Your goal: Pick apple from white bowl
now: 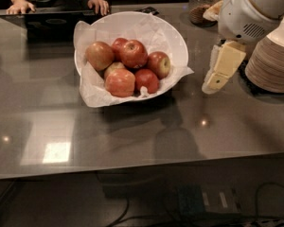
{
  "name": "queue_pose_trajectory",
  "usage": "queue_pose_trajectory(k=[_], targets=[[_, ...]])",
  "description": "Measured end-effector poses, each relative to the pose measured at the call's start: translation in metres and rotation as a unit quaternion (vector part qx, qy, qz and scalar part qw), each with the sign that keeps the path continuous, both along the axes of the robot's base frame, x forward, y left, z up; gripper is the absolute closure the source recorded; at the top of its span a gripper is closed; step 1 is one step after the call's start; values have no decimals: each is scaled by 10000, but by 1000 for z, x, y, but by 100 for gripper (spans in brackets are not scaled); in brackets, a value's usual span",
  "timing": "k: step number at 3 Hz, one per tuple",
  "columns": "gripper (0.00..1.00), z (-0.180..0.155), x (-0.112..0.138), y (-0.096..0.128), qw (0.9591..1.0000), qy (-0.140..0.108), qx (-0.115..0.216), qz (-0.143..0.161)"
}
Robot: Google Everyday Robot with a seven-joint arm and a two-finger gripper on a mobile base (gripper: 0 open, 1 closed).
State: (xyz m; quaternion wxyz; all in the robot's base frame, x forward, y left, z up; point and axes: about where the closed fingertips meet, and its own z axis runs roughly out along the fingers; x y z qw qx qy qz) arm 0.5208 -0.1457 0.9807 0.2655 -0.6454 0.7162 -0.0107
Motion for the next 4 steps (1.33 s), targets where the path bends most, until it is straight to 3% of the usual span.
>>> queue_pose_trajectory(k=[1, 2, 3, 4], targets=[[0, 0, 0, 0, 10000, 0, 0, 0], [0, -1, 11, 1, 9993, -166, 329, -107], [0, 6, 42, 24, 9943, -501, 918, 207], [0, 13, 68, 45, 9852, -668, 1459, 609]])
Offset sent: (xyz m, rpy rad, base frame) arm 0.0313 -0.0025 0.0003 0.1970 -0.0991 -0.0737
